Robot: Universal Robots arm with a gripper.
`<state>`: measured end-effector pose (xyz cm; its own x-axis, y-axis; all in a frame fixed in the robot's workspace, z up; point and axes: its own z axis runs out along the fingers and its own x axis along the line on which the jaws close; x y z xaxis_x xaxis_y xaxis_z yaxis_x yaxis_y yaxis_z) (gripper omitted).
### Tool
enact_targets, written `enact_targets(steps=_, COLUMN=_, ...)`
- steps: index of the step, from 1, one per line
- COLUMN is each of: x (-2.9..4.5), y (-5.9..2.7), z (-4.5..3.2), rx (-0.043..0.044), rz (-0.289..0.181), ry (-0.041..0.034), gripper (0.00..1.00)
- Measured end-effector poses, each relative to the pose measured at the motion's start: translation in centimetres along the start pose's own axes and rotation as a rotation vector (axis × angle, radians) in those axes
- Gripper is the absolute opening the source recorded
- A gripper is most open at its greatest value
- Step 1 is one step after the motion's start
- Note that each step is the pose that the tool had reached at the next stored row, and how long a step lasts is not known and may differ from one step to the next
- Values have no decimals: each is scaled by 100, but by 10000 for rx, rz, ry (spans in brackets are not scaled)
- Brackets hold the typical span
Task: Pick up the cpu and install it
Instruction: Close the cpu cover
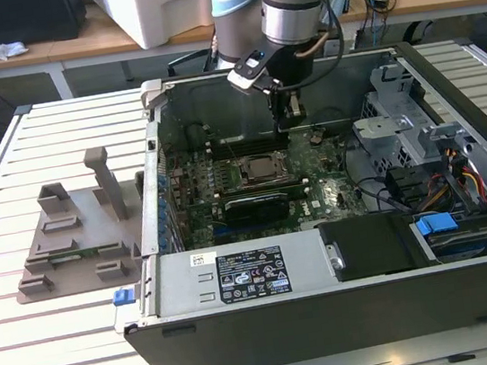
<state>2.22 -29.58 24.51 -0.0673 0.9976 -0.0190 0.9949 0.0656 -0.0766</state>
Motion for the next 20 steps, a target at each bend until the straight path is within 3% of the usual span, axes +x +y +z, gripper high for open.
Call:
enact_targets(steps=3, x=11, y=-113, z=119, rx=-1, rz=-2, ry=2, gripper=11)
enact_targets(steps=6, x=19, y=-230, z=185, rx=-1, rz=-1, ry=1, gripper=11)
enact_targets(steps=7, x=24, y=-281, z=211, rx=-1, rz=-3, ry=1, gripper=11)
enact_targets(steps=9, x=38, y=-464, z=306, rx=-2, rz=-2, ry=2, gripper=11)
enact_targets(steps=13, x=49, y=-612, z=380, rx=0, rz=0, ry=0, gripper=11)
enact_targets(steps=20, x=54, y=-665, z=425, rx=0, rz=-1, ry=1, gripper=11)
